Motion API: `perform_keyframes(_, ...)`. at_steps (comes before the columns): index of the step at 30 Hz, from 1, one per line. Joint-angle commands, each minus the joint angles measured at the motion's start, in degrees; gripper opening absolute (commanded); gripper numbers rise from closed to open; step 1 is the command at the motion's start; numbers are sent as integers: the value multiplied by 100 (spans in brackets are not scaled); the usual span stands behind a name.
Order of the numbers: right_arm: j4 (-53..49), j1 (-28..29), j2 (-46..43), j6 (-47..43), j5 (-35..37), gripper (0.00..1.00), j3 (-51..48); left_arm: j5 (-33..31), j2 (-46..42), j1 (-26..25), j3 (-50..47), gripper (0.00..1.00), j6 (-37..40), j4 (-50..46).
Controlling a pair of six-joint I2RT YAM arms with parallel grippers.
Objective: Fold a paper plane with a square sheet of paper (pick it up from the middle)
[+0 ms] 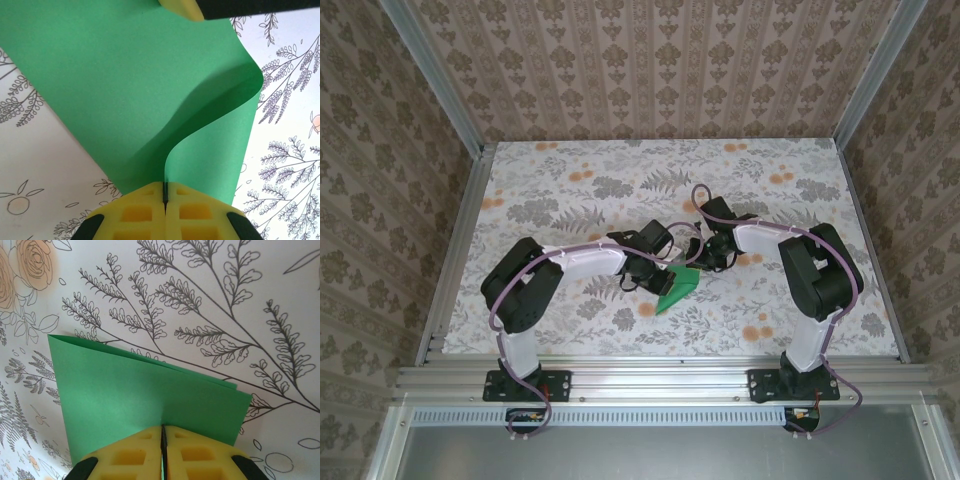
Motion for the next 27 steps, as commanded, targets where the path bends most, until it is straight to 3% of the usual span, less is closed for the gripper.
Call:
perform_keyframes(1,-329,-15,220,-143,140,10,61,76,93,-46,-45,6,-13,-82)
perform_keyframes(27,-400,-38,-47,-22,-52,14,162,-35,190,-142,-142,7,-168,-19)
